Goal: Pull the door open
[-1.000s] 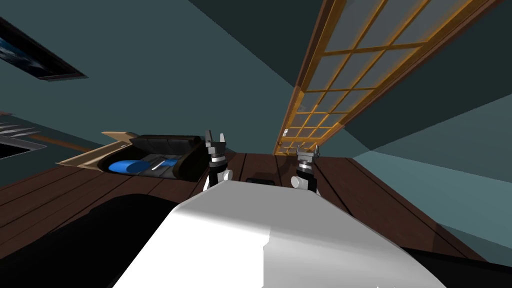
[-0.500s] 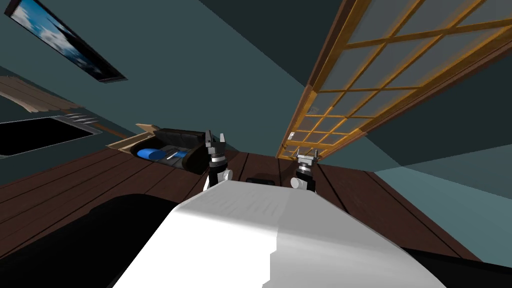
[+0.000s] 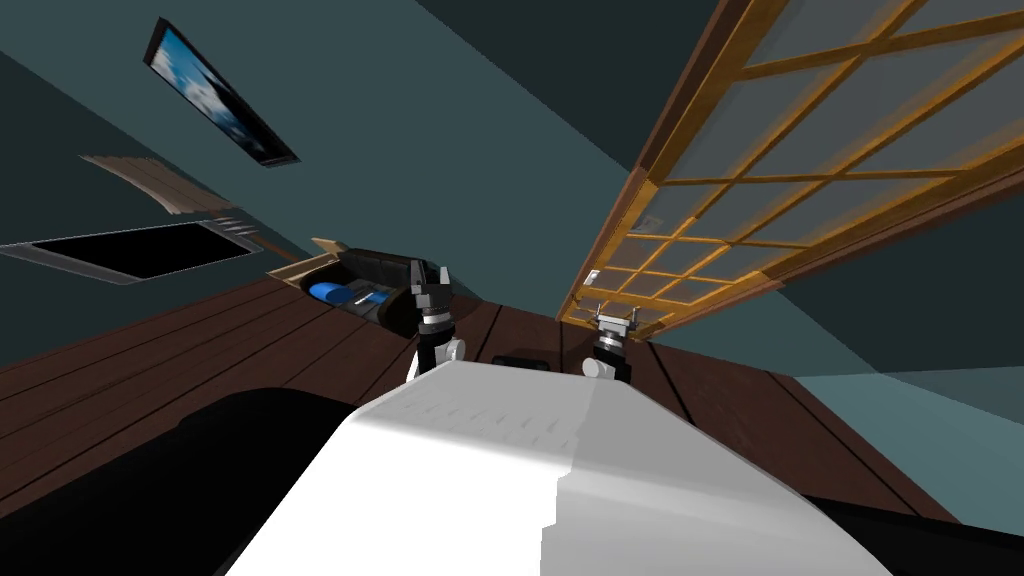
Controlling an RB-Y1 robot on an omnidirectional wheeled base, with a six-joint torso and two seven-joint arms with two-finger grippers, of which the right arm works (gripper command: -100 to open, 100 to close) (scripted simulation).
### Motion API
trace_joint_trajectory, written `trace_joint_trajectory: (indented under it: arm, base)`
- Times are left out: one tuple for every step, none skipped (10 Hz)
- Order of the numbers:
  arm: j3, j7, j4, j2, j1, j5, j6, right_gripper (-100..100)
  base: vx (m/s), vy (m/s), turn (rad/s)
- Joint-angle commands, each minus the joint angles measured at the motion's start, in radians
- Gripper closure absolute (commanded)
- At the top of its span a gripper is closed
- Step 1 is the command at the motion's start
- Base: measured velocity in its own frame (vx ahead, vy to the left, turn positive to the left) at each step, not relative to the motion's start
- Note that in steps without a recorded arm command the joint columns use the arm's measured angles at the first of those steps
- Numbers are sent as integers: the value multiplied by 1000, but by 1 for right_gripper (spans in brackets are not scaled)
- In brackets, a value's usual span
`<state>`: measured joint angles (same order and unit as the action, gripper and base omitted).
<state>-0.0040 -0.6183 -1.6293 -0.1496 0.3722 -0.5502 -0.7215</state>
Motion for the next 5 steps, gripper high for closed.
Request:
trace_joint_trajectory:
  arm:
    - [-2, -27, 43, -3, -11, -28, -15, -100]
    - [-4, -43, 64, -5, -14, -44, -24, -100]
    - [-5, -59, 86, -8, -17, -61, -32, -100]
    - [-6, -76, 108, -10, -20, -78, -41, -100]
    - [-7, -92, 130, -13, -23, -95, -49, -100]
  base:
    - [35, -86, 177]
    - [47, -92, 198]
    - [48, -95, 219]
    - [44, -95, 200]
    - [35, -99, 227]
